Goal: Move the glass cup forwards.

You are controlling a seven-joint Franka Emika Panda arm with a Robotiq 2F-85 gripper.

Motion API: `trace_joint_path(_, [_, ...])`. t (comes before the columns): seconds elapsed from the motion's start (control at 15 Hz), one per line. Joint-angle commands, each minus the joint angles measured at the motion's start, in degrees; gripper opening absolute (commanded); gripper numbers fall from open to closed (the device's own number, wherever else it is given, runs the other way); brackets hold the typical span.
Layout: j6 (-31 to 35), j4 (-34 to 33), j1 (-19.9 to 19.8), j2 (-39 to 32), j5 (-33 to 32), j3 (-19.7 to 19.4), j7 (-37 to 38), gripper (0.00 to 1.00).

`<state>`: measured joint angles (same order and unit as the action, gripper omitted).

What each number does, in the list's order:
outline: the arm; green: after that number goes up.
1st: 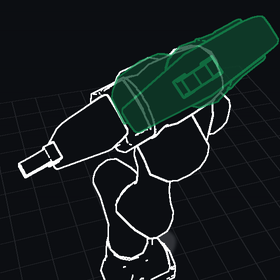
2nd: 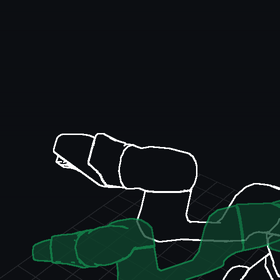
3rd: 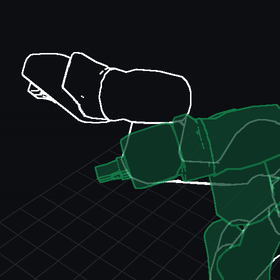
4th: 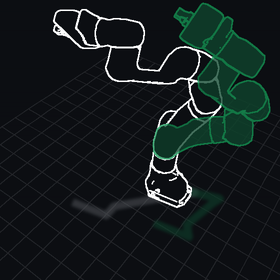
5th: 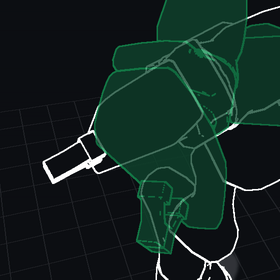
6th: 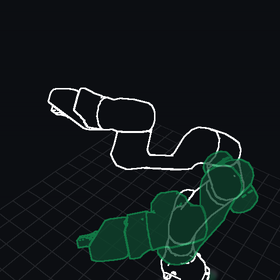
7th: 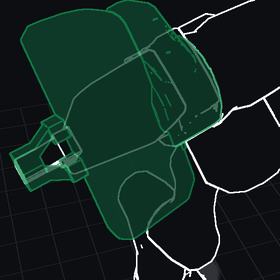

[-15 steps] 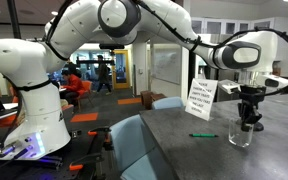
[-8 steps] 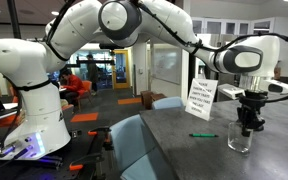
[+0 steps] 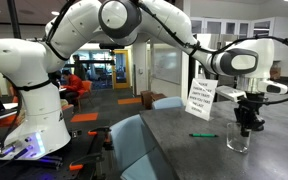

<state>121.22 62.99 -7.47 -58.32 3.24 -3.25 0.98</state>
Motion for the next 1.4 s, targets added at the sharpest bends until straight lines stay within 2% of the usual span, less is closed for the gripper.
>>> trace_joint_path(0.0, [3.6, 6.9, 0.3, 4.4, -0.7, 0.4, -2.4, 0.01])
trace_joint_path(0.47, [3.9, 10.8, 0.4, 6.9, -0.6, 0.2, -2.1, 0.01])
trace_joint_path(0.53, [4.1, 11.2, 0.5, 7.1, -0.7, 0.1, -1.7, 0.29])
trace_joint_path(0.67, [5.4, 12.0, 0.7, 7.4, -1.0, -0.2, -1.7, 0.37])
trace_joint_path(1.0, [5.9, 14.3, 0.4, 10.2, -0.8, 0.1, -2.3, 0.74])
trace_joint_path(1.2, [4.7, 17.5, 0.8, 15.1, -2.1, 0.3, -5.0, 0.98])
trace_joint_path(1.33, [2.0, 20.4, 1.1, 19.4, -3.0, 0.5, -7.1, 1.0])
